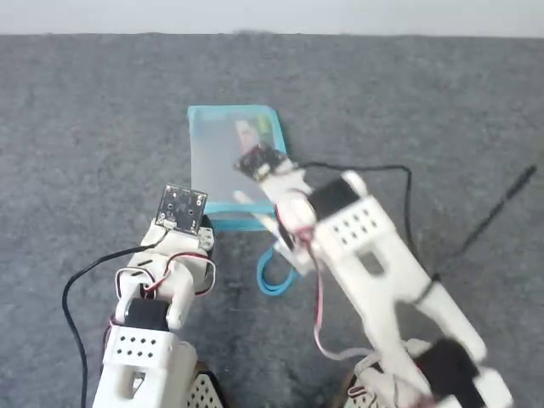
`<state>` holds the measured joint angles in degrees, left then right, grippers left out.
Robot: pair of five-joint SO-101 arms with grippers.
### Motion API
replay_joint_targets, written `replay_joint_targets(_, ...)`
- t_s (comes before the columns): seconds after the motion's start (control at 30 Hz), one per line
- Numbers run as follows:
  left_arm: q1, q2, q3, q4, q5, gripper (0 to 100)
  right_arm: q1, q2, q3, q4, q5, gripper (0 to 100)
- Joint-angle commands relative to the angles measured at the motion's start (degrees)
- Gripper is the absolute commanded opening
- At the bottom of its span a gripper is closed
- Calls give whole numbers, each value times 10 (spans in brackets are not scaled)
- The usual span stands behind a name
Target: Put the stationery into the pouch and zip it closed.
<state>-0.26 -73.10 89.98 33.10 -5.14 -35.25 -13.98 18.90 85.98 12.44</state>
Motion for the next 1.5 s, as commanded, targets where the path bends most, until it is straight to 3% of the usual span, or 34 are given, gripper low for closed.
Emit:
replay_joint_targets(0.0,4,-10,-7,-18,4,13,24,77,-128,-7,-40,6)
replay_joint_targets(0.37,4,-10,-8,-29,4,13,-18,310,-383,1,-96,14)
replay_joint_targets(0.6,4,-10,-7,-30,-9,13,-35,344,-505,66,-91,261)
replay_joint_targets(0.87,4,-10,-7,-30,-10,13,-15,343,-649,169,-53,262)
replay_joint_targets(1.1,-3,-11,-9,-30,-6,13,12,331,-620,168,-51,248)
replay_joint_targets(1.3,-128,-11,-44,-31,85,13,93,345,-581,151,-50,250)
replay_joint_targets(1.47,-126,-11,-44,-30,86,13,132,398,-565,110,6,251)
